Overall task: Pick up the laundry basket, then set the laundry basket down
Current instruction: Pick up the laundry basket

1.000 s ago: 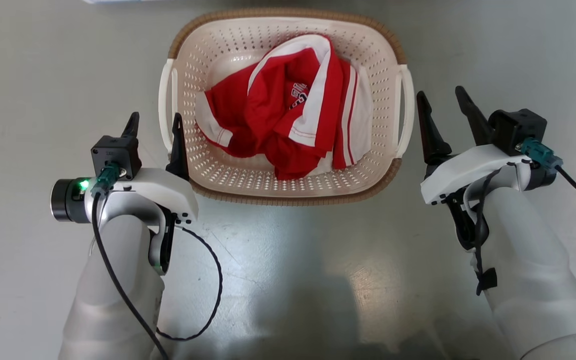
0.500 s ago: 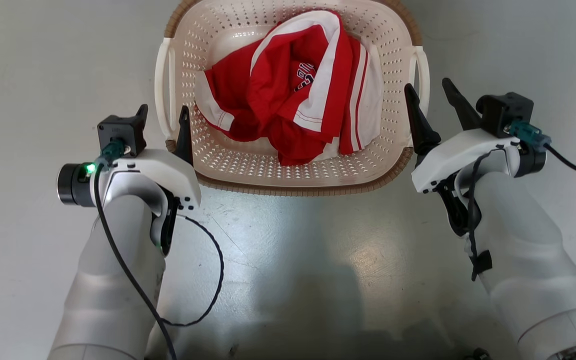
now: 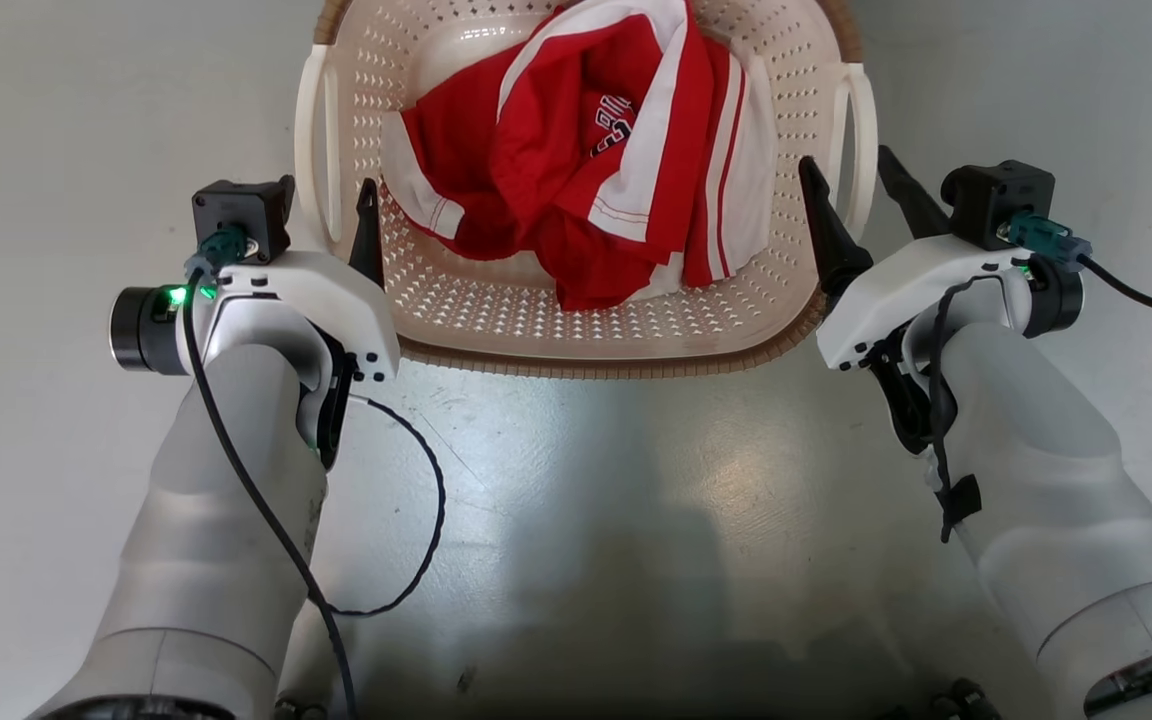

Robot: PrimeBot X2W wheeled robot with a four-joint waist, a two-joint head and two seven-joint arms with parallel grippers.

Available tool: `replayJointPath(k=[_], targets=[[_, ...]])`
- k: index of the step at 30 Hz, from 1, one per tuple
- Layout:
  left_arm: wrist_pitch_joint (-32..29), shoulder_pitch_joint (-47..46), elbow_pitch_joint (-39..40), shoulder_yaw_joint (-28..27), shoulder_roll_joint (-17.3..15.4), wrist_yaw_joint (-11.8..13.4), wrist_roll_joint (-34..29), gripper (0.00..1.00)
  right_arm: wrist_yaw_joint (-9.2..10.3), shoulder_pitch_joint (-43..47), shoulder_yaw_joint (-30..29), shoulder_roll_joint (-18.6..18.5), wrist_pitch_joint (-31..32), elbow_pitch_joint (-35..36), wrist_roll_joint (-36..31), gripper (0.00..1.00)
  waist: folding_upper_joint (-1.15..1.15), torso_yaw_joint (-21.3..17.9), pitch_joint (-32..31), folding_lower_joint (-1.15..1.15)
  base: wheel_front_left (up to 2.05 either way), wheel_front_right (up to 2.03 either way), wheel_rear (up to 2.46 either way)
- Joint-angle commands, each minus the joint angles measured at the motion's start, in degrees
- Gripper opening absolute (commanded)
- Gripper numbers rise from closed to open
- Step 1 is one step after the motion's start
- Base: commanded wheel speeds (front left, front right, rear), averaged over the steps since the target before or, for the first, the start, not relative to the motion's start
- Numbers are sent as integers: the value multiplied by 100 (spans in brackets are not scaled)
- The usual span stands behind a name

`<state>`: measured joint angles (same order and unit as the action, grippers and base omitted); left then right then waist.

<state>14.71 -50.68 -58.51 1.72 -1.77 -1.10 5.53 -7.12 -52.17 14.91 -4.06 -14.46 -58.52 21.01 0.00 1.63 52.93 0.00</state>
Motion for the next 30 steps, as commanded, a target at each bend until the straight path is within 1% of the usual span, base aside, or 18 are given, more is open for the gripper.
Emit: replayJointPath(k=[1, 10, 11, 12, 13, 14, 15, 16, 17, 18, 19, 20, 25, 30], targets=[[29, 27, -38, -88, -155, -37, -26, 100, -36, 109, 146, 118, -54, -72, 112, 100, 0, 18, 43, 0, 0, 0, 0], [29, -190, -261, 51, -132, -49, -33, 100, -36, -49, 337, 118, -54, -308, 285, 100, 0, 62, 128, 0, 0, 0, 0], [29, -208, -277, 68, -130, -44, -32, 100, -36, -60, 364, 118, -54, -322, 316, 90, 0, 62, 129, 0, 0, 0, 0], [29, -224, -294, 85, -127, -43, -27, 91, -36, -73, 393, 118, -54, -336, 345, 74, 0, 62, 128, 0, 0, 0, 0], [29, -240, -312, 109, -125, -42, -27, 79, -36, -87, 422, 118, -54, -348, 371, 56, 0, 61, 125, 0, 0, 0, 0], [29, -256, -328, 130, -123, -38, -25, 63, -36, -101, 453, 118, -54, -359, 393, 47, 0, 59, 123, 0, 0, 0, 0], [29, -269, -343, 154, -121, -42, -21, 47, -36, -115, 482, 118, -54, -369, 412, 42, 0, 57, 121, 0, 0, 0, 0], [29, -279, -358, 178, -119, -46, -13, 40, -36, -128, 511, 118, -54, -382, 428, 40, 0, 56, 118, 0, 0, 0, 0], [29, -286, -373, 205, -118, -49, -6, 16, -36, -140, 538, 118, -54, -401, 440, 29, 0, 56, 113, 0, 0, 0, 0], [29, -290, -391, 234, -116, -52, 2, 0, -36, -153, 559, 118, -54, -421, 452, 18, 0, 58, 108, 0, 0, 0, 0], [29, -292, -409, 265, -115, -55, 15, 0, -36, -170, 576, 118, -54, -439, 451, 2, 0, 58, 103, 0, 0, 0, 0], [29, -290, -420, 303, -114, -63, 44, 0, -36, -184, 587, 118, -54, -454, 453, 0, 0, 55, 97, 0, 0, 0, 0], [29, -233, -432, 569, -112, -70, 289, 0, -36, -213, 636, 118, -54, -530, 488, 0, 0, 49, 44, 0, 0, 0, 0], [29, -102, -417, 839, -111, -6, 623, 0, -36, -184, 637, 118, -54, -674, 481, 0, 0, 53, -100, 0, 0, 0, 0]])
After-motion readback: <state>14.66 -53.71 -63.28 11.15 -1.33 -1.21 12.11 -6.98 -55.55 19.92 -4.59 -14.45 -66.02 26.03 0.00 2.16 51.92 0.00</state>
